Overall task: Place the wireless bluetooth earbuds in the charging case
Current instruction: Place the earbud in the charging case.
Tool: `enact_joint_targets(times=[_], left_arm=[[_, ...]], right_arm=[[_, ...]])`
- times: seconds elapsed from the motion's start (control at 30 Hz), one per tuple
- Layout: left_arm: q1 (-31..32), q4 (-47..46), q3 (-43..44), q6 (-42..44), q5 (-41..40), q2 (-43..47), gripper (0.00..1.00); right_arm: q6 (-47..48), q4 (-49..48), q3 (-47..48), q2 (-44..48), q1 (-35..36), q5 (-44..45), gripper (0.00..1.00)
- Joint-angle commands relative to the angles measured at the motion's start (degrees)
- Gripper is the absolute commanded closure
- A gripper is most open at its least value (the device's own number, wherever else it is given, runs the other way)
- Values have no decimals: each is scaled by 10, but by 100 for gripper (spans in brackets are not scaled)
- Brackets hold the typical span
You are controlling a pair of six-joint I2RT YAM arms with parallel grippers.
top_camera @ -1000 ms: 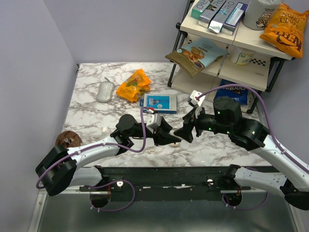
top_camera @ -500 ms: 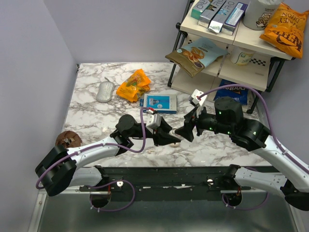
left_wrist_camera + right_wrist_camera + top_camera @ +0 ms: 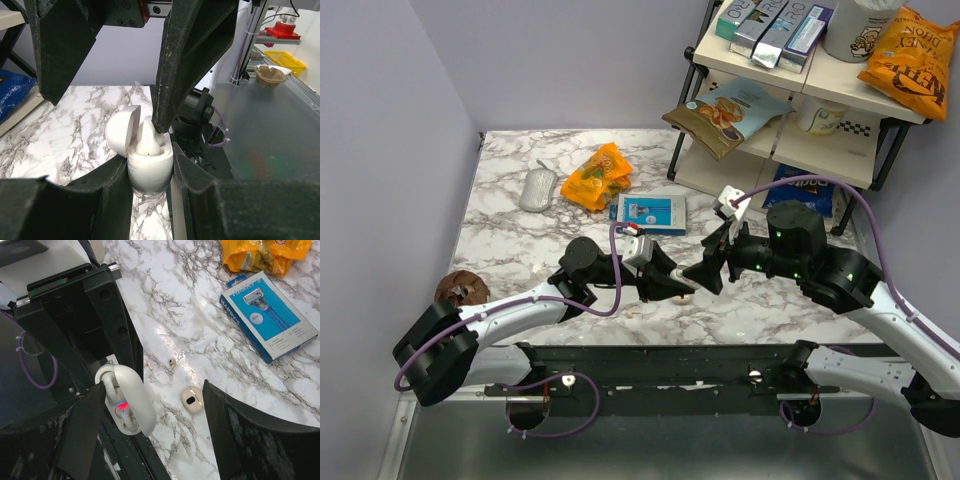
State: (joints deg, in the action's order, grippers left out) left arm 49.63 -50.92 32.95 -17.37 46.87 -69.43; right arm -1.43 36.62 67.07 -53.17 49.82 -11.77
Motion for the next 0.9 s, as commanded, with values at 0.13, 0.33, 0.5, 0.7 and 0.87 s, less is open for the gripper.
enact_joint_targets(times=[0.13, 0.33, 0.5, 0.7, 0.87], left_arm=[[3, -23, -1, 8, -9, 3, 100], [4, -27, -3, 6, -10, 6, 100], [4, -34, -7, 2, -16, 9, 100], [7, -53, -23, -7, -20, 9, 100], [11, -54, -32, -2, -23, 23, 100]], right_arm=[[-8, -1, 0, 27, 3, 8, 12], [-14, -5, -6, 28, 3, 25, 12], [-43, -26, -20, 44, 3, 97, 15], [-76, -49, -27, 53, -1, 159, 40], [-78, -33, -26, 29, -3, 157, 75]])
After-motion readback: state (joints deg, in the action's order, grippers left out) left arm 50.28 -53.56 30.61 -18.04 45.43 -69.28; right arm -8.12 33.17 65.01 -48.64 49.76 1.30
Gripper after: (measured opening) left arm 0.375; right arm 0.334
